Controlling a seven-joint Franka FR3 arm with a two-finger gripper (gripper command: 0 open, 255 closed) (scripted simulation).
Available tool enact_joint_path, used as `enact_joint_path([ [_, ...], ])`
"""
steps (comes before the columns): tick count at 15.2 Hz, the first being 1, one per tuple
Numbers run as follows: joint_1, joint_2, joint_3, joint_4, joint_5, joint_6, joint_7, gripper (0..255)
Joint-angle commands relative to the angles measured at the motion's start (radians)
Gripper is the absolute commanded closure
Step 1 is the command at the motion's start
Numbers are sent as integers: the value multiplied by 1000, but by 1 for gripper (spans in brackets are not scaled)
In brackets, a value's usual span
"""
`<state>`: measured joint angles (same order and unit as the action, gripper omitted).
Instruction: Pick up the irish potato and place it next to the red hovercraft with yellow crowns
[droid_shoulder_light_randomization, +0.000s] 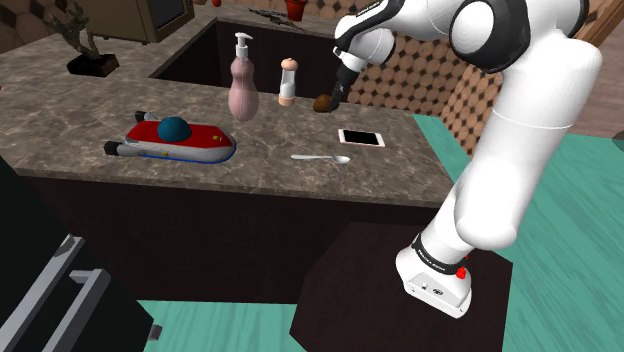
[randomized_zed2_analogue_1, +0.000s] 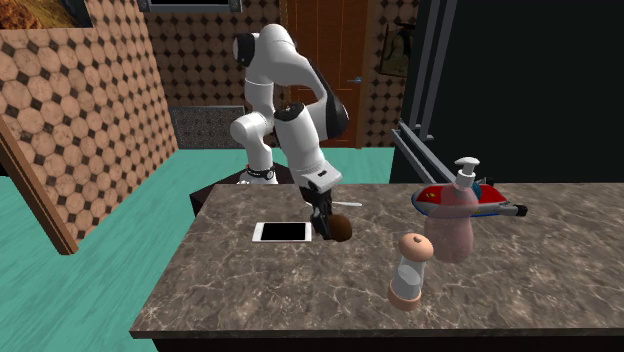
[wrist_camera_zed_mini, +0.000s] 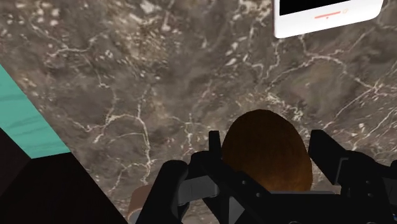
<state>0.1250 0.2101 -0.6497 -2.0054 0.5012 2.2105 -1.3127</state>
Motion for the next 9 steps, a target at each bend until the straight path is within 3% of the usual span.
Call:
enact_joint_path([
  [1,3,-15,-5,12,-18,-21,16,255],
  [9,13,-67,-19,64,-79,-101,74,255],
])
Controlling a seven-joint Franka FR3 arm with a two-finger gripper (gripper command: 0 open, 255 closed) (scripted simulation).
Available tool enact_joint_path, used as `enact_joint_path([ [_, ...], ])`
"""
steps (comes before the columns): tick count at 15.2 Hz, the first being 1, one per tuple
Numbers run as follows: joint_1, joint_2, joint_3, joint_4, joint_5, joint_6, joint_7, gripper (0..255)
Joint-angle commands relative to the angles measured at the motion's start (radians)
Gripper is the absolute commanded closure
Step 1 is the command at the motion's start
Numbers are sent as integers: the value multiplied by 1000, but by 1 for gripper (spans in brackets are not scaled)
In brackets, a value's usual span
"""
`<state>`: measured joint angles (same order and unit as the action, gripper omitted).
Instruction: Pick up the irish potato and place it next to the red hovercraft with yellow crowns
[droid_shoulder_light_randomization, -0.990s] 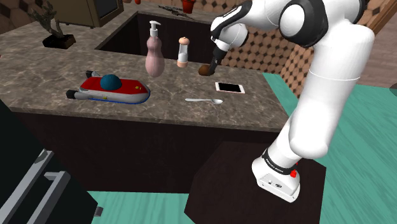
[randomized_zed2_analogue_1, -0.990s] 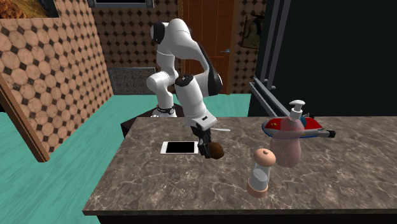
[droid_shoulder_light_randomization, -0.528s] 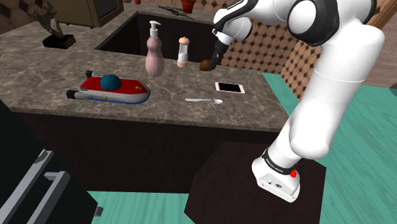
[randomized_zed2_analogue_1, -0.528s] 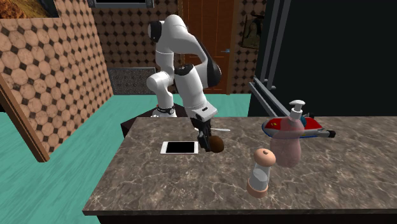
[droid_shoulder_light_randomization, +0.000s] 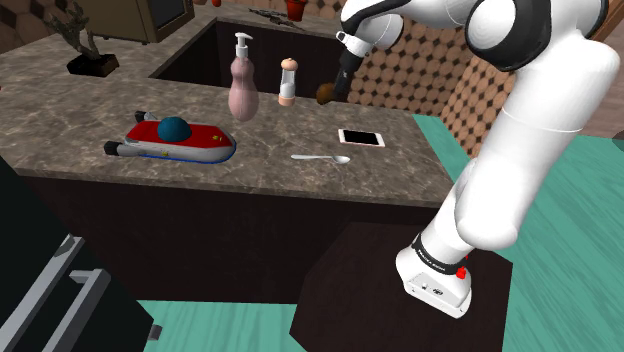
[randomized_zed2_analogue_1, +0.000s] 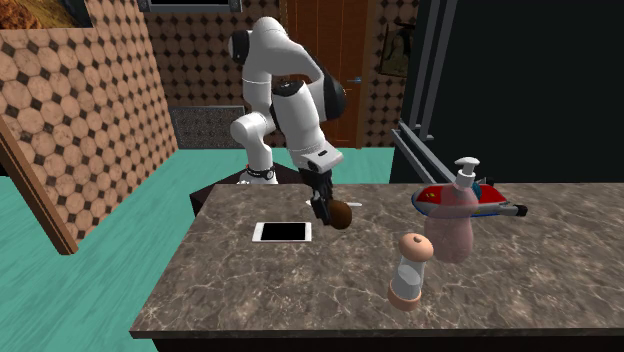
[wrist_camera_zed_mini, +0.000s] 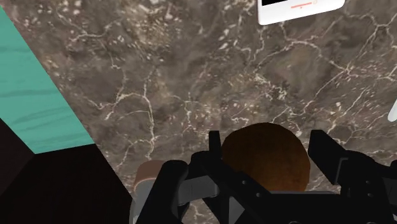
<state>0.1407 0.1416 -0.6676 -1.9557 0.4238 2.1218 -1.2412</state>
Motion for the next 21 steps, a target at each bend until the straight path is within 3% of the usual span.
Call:
enact_joint_path([
  [1,-1,-4,-3,21,-9,-23,9,255],
  [11,3,-44,-10,102,-57,-125,63,255],
  [21,144,-103,99,31,-121,-28,316,255],
])
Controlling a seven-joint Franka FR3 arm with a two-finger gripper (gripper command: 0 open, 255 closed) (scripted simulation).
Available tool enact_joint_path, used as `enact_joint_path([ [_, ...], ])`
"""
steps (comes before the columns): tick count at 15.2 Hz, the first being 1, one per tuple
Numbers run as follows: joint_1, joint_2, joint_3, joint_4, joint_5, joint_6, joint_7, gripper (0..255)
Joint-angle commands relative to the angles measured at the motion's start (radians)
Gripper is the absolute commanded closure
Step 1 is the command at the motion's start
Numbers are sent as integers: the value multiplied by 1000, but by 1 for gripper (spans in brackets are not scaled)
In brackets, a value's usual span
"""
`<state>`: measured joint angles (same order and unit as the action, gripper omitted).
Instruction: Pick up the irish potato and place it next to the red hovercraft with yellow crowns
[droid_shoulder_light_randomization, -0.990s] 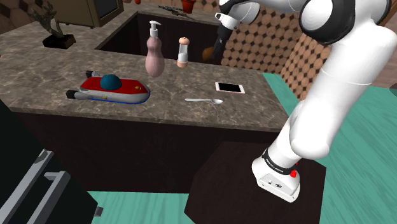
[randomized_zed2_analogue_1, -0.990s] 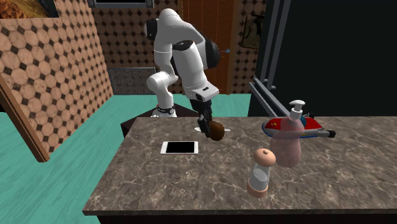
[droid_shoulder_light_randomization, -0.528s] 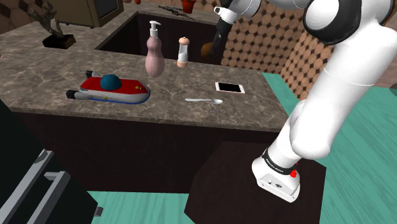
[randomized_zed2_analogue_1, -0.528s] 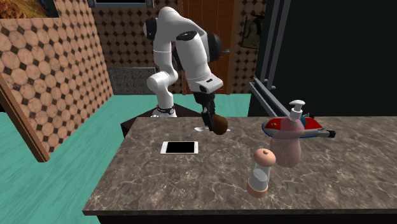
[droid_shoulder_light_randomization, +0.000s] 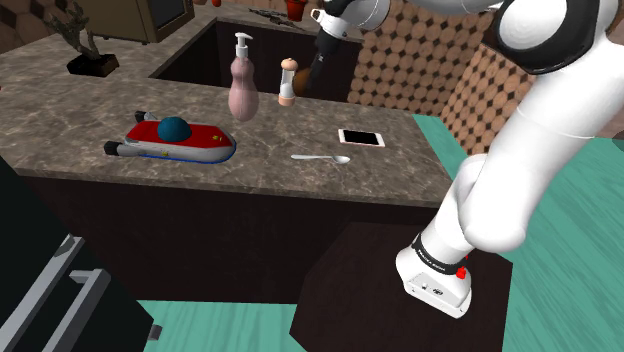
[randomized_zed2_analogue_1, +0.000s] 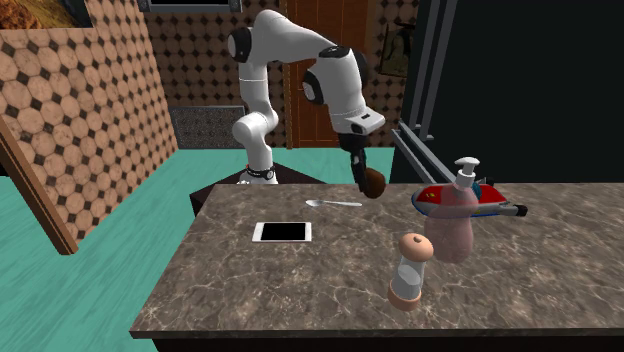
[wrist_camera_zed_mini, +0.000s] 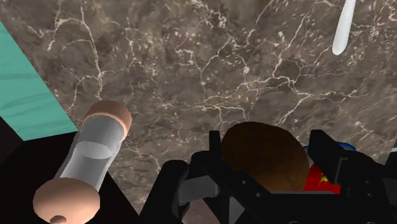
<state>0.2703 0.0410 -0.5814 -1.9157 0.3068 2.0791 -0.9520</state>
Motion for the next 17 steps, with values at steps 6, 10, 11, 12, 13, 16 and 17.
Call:
enact_joint_path([
  [6,86,18,76,7,-17,50,164,255],
  [10,131,50,115,42,-19,64,250,255],
  [11,142,61,125,53,-19,67,271,255],
  [12,156,77,138,72,-19,69,300,255],
  [13,156,81,138,62,-15,81,296,255],
  [16,156,92,140,35,-3,116,283,255],
  [17,155,96,141,27,2,128,278,255],
])
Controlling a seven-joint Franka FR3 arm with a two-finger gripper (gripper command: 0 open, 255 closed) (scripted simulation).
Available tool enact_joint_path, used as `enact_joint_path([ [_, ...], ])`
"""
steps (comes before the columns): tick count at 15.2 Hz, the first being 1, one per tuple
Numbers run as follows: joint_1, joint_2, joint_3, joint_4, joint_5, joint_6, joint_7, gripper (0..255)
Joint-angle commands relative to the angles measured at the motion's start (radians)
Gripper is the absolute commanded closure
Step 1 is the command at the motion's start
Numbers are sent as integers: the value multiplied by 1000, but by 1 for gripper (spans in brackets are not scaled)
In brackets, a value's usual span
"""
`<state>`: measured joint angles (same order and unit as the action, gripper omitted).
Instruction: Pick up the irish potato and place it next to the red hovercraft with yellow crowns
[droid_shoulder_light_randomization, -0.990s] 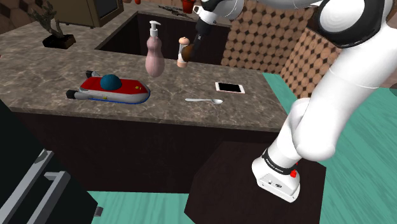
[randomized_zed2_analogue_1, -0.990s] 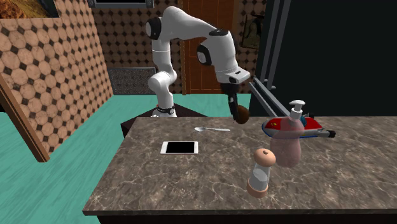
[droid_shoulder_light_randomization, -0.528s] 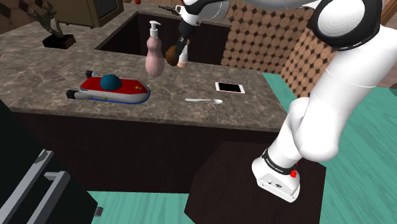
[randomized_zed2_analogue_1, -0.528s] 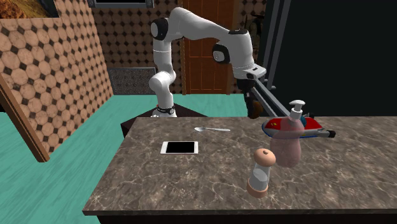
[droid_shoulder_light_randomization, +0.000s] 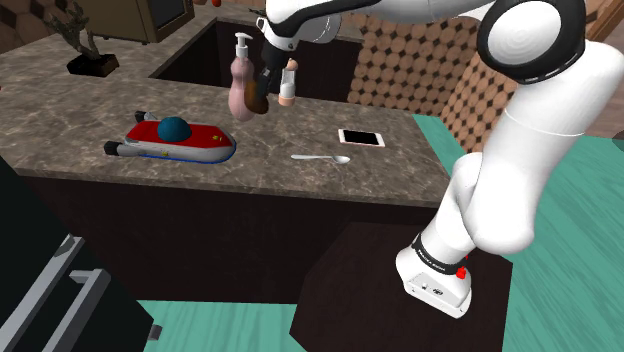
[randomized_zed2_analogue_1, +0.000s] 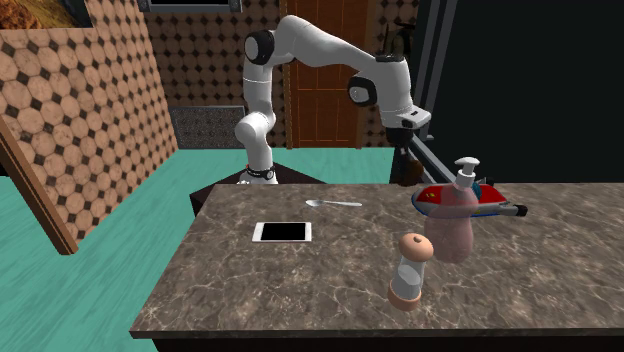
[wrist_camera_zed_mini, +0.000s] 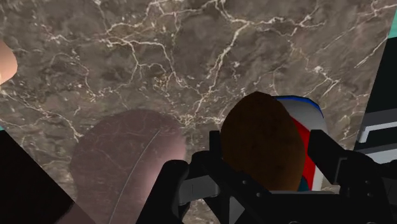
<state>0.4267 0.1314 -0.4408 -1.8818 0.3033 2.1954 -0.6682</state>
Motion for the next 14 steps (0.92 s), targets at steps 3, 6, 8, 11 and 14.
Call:
enact_joint_path([
  [3,-2,19,3,-32,20,47,-20,255],
  [6,-4,34,7,-54,37,81,-36,255],
  [8,-6,45,9,-67,49,103,-48,255],
  [11,-8,64,14,-86,68,136,-66,255],
  [14,-12,83,20,-102,90,168,-85,255],
])
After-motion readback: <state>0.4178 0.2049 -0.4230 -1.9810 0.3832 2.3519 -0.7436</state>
